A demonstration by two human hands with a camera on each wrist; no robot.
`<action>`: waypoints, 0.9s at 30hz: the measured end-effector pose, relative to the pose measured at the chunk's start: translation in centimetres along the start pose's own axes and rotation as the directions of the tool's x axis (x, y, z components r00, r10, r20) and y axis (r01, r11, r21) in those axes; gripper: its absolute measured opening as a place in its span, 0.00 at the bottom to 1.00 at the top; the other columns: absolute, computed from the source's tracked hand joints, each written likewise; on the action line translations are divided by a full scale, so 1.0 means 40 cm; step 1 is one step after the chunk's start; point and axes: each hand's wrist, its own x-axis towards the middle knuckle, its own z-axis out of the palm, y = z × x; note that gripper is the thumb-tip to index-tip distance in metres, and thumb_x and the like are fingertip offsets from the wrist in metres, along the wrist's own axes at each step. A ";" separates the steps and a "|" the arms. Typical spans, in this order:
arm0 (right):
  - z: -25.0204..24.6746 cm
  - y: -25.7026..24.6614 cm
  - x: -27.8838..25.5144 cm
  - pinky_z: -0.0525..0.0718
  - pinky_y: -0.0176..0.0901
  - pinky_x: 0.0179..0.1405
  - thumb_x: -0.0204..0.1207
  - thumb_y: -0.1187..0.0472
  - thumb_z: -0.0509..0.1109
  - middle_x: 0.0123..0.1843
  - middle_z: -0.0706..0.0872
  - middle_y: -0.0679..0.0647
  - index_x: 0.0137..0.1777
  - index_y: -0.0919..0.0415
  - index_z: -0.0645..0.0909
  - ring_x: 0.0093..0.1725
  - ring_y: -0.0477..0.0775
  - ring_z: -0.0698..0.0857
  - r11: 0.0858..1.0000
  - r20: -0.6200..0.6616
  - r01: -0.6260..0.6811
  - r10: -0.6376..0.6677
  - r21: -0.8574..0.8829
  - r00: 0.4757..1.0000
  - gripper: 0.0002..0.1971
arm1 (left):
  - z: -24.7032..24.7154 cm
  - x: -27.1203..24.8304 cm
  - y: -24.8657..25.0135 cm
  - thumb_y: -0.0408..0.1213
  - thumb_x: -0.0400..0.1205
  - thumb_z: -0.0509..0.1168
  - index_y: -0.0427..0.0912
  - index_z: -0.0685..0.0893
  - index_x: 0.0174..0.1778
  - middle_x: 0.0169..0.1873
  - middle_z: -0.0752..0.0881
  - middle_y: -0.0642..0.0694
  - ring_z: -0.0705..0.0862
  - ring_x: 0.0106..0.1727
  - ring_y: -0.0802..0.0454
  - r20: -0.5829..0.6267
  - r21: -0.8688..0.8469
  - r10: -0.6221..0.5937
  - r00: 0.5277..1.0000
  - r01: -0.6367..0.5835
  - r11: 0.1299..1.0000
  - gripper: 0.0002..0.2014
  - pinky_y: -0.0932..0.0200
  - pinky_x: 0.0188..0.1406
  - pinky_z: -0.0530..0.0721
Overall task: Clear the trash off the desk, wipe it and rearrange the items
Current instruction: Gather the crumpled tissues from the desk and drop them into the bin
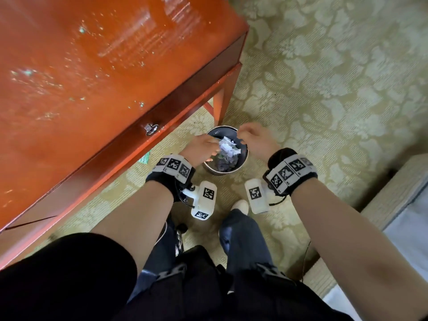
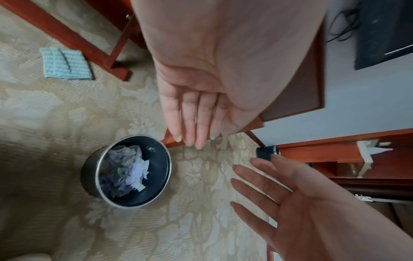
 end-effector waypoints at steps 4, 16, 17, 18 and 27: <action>-0.043 -0.100 -0.080 0.70 0.39 0.59 0.81 0.55 0.63 0.62 0.81 0.52 0.66 0.61 0.78 0.60 0.51 0.78 0.974 0.059 0.131 -0.122 -0.187 0.991 0.16 | -0.048 -0.119 0.101 0.32 0.82 0.61 0.39 0.81 0.49 0.46 0.83 0.40 0.81 0.46 0.44 -0.056 0.192 0.102 0.993 -0.089 0.977 0.05 0.55 0.43 0.80; -0.028 -0.398 -0.245 0.75 0.42 0.55 0.80 0.55 0.63 0.62 0.83 0.55 0.62 0.60 0.80 0.61 0.56 0.81 0.711 0.344 0.413 -0.251 -0.569 0.905 0.14 | -0.247 -0.394 0.252 0.41 0.85 0.57 0.38 0.81 0.62 0.61 0.83 0.42 0.81 0.60 0.44 -0.085 0.594 0.253 0.964 -0.155 0.789 0.15 0.56 0.53 0.76; -0.014 -0.424 -0.255 0.75 0.42 0.56 0.81 0.55 0.63 0.63 0.83 0.55 0.63 0.60 0.80 0.62 0.56 0.80 0.680 0.363 0.435 -0.258 -0.591 0.895 0.15 | -0.271 -0.410 0.253 0.41 0.85 0.57 0.37 0.82 0.61 0.59 0.84 0.42 0.81 0.59 0.43 -0.113 0.600 0.259 0.959 -0.142 0.787 0.15 0.54 0.54 0.78; 0.001 -0.450 -0.266 0.76 0.43 0.58 0.81 0.55 0.63 0.64 0.83 0.55 0.63 0.60 0.79 0.62 0.56 0.80 0.650 0.383 0.458 -0.266 -0.607 0.885 0.15 | -0.296 -0.426 0.253 0.41 0.85 0.57 0.37 0.82 0.60 0.59 0.84 0.41 0.81 0.58 0.43 -0.145 0.600 0.261 0.954 -0.125 0.790 0.15 0.54 0.54 0.78; 0.187 -0.659 -0.318 0.79 0.45 0.56 0.82 0.51 0.62 0.60 0.85 0.55 0.66 0.58 0.77 0.55 0.55 0.83 0.465 0.524 0.594 -0.286 -0.656 0.802 0.17 | -0.540 -0.536 0.183 0.41 0.84 0.60 0.40 0.78 0.67 0.62 0.81 0.42 0.81 0.57 0.45 -0.327 0.565 0.236 0.915 -0.011 0.825 0.16 0.56 0.47 0.77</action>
